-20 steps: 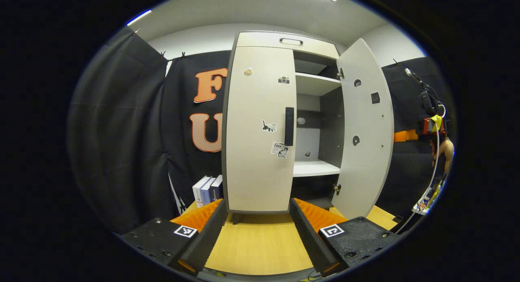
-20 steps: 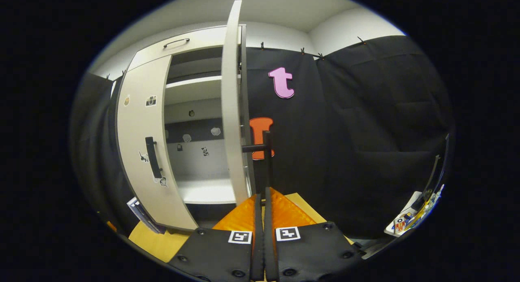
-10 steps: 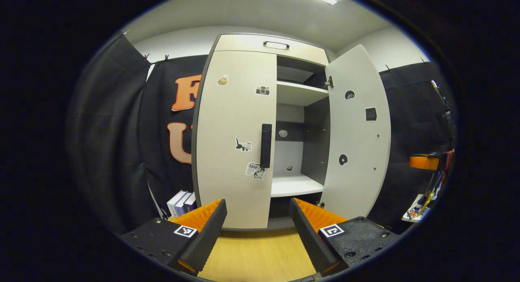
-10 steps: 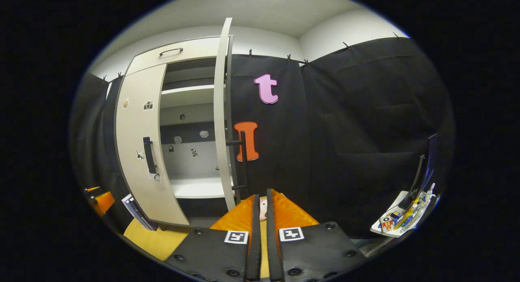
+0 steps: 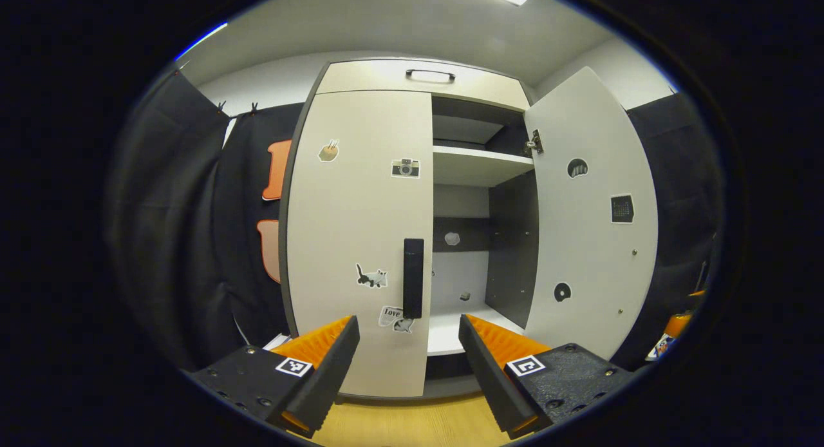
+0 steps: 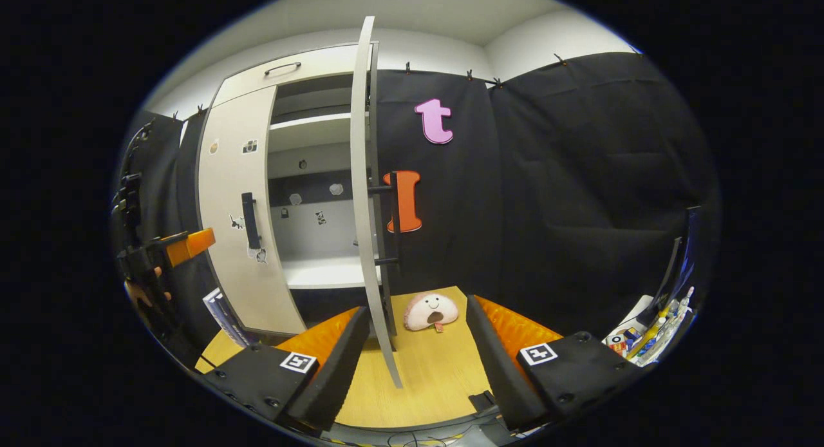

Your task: Open the right door of the double-door shoe cabinet with the right hand, and open the left door with the left hand.

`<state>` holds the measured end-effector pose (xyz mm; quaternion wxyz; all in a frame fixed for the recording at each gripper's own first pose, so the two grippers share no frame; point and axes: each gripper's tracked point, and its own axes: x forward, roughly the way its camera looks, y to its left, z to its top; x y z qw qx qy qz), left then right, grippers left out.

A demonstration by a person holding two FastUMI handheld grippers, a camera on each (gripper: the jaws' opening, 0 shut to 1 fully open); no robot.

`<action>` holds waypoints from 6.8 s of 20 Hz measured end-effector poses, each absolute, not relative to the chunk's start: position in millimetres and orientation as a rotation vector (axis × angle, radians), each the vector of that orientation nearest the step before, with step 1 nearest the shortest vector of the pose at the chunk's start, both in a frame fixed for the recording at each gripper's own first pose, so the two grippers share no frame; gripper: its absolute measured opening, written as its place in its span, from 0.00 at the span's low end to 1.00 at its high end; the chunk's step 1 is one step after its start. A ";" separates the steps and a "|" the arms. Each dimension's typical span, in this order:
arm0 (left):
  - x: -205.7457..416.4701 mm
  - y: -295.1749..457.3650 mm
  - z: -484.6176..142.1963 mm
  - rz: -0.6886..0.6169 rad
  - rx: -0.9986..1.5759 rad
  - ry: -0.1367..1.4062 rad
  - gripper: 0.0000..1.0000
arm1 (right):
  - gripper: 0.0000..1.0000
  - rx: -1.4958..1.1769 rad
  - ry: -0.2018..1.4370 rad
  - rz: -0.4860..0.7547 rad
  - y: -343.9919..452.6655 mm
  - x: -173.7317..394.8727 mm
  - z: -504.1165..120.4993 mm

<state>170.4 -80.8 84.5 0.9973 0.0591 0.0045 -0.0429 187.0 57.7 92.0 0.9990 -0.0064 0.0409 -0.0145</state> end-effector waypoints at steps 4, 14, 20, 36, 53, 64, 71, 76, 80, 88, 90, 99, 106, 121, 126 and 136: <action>207.1 -88.5 97.0 -0.072 0.130 -0.004 0.94 | 0.99 -0.010 0.087 -0.020 55.8 189.5 91.2; 311.8 -82.8 78.6 0.006 0.121 0.048 0.95 | 0.99 -0.003 0.099 -0.061 40.2 190.6 93.7; 335.0 -85.7 64.8 -0.003 0.105 0.074 0.93 | 0.99 0.004 0.100 -0.081 35.8 192.4 94.1; 330.0 -88.2 48.2 -0.067 0.086 0.080 0.23 | 0.99 0.042 0.090 -0.057 49.4 196.2 99.1; 248.0 -58.8 51.3 -0.117 0.054 0.079 0.17 | 0.89 0.019 0.076 0.035 111.1 160.1 91.0; 194.2 -7.6 62.7 -0.175 0.015 0.093 0.18 | 0.98 0.021 0.043 0.063 131.3 156.4 101.7; 175.1 25.5 70.6 -0.139 0.003 0.087 0.14 | 0.98 0.015 0.051 0.095 149.1 164.6 100.9; 173.5 34.4 73.0 -0.062 0.040 0.085 0.11 | 0.89 0.004 0.054 0.126 165.9 169.8 97.5; 172.8 41.0 73.8 0.009 0.043 0.085 0.07 | 0.89 0.009 0.053 0.133 169.7 172.2 97.6; 164.9 41.3 73.2 0.006 0.062 0.102 0.05 | 0.98 0.008 0.054 0.181 190.0 171.2 100.0; 160.0 41.9 72.2 0.010 0.057 0.104 0.03 | 0.98 0.001 0.052 0.185 190.9 170.3 100.2; 138.1 71.6 67.9 0.070 0.032 0.123 0.00 | 0.98 0.004 0.050 0.206 197.1 166.0 103.1; 97.7 75.9 72.7 0.063 -0.044 0.128 0.00 | 0.98 -0.011 0.049 0.224 201.8 167.2 104.3; 49.8 30.7 108.5 0.013 0.038 0.062 0.34 | 0.89 -0.051 0.011 0.186 184.7 160.6 117.8; 40.6 24.8 119.9 0.005 0.025 0.028 0.40 | 0.98 -0.054 -0.010 0.169 182.4 150.2 129.1; 38.5 28.4 119.4 0.028 0.039 0.032 0.67 | 0.89 -0.086 -0.053 0.153 182.8 137.4 141.0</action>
